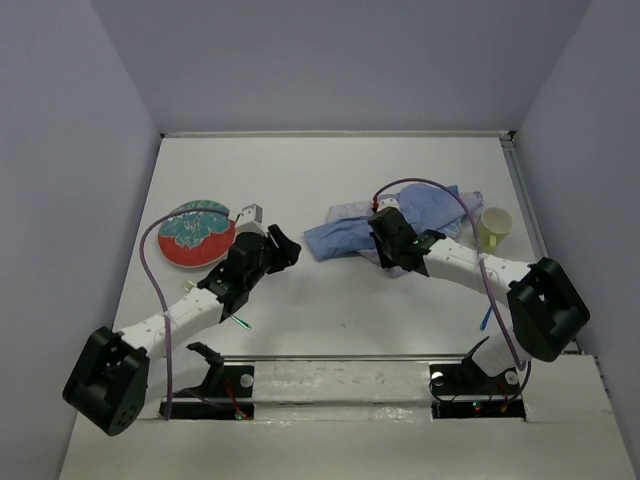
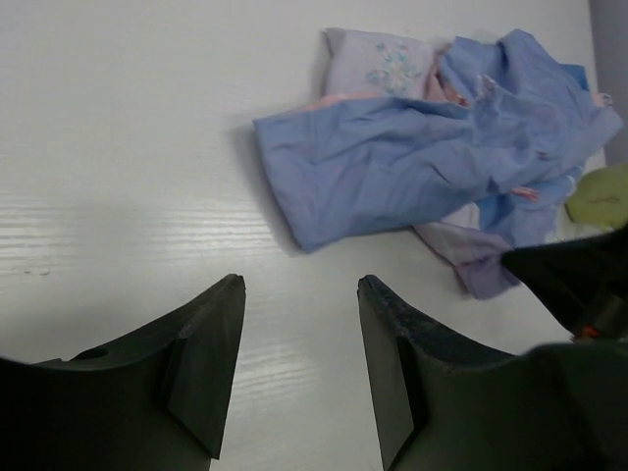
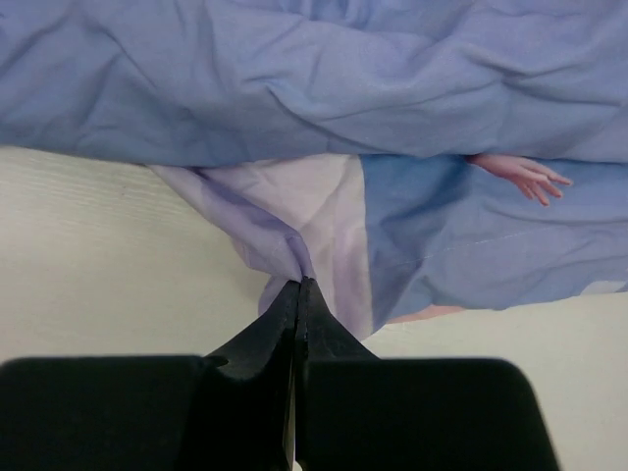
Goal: Set the dinner table for one person
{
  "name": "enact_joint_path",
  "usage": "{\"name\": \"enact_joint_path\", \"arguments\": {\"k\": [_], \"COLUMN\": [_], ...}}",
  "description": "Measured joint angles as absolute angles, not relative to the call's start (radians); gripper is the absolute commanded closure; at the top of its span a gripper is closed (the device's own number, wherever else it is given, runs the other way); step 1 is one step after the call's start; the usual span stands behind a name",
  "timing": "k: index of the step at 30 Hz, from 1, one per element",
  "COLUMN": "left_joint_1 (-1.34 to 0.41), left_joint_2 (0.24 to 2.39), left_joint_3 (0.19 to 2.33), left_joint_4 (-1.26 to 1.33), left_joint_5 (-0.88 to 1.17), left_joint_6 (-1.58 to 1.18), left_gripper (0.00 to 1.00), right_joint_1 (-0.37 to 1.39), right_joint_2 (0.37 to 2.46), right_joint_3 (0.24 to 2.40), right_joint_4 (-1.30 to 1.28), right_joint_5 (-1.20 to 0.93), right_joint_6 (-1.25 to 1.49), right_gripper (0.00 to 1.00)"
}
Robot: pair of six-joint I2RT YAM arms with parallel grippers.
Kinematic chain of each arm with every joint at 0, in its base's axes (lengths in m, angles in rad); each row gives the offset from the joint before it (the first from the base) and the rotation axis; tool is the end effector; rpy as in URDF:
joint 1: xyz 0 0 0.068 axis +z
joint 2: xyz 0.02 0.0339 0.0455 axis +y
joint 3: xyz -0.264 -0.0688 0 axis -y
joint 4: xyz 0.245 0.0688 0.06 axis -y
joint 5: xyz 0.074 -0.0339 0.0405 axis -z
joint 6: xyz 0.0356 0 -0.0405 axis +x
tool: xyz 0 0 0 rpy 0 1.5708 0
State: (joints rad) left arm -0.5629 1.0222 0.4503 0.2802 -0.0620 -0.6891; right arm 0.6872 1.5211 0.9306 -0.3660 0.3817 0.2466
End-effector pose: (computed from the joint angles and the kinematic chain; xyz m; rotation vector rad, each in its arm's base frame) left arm 0.1921 -0.1186 0.2251 -0.1671 1.9345 -0.7972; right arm 0.2446 0.1836 0.2031 -0.3854 2.4022 -0.0722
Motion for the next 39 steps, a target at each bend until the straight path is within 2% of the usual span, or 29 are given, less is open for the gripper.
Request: {"name": "enact_joint_path", "arguments": {"k": [4, 10, 19, 23, 26, 27, 28, 29, 33, 39], "left_joint_1": [-0.566, -0.566, -0.566, -0.566, -0.566, -0.566, -0.566, -0.566, -0.566, -0.565], "left_joint_2": [1.202, 1.465, 1.661, 1.729, 1.744, 1.745, 1.747, 1.749, 1.753, 1.679], "left_joint_3": [0.462, 0.551, 0.646, 0.690, 0.690, 0.690, 0.690, 0.690, 0.687, 0.638], "left_joint_4": [0.346, 0.415, 0.546, 0.601, 0.628, 0.633, 0.636, 0.640, 0.652, 0.650], "left_joint_5": [-0.152, -0.155, -0.120, -0.101, -0.093, -0.090, -0.089, -0.088, -0.094, -0.116], "left_joint_6": [-0.684, -0.678, -0.688, -0.697, -0.707, -0.710, -0.711, -0.717, -0.716, -0.715], "left_gripper": [0.38, 0.37, 0.40, 0.46, 0.57, 0.70, 0.71, 0.82, 1.00, 1.00], "right_joint_1": [0.690, 0.690, 0.690, 0.690, 0.690, 0.690, 0.690, 0.690, 0.690, 0.690], "right_joint_2": [1.472, 1.459, 1.428, 1.427, 1.427, 1.427, 1.427, 1.427, 1.427, 1.419], "right_joint_3": [0.915, 0.898, 0.872, 0.868, 0.868, 0.868, 0.868, 0.868, 0.868, 0.868], "right_joint_4": [-0.365, -0.363, -0.358, -0.358, -0.357, -0.357, -0.357, -0.357, -0.357, -0.359], "right_joint_5": [0.379, 0.374, 0.351, 0.342, 0.339, 0.337, 0.337, 0.336, 0.335, 0.335], "right_joint_6": [0.271, 0.296, 0.310, 0.311, 0.312, 0.313, 0.313, 0.314, 0.315, 0.315], "right_gripper": [1.00, 1.00, 1.00, 1.00, 1.00, 1.00, 1.00, 1.00, 1.00, 1.00]}}
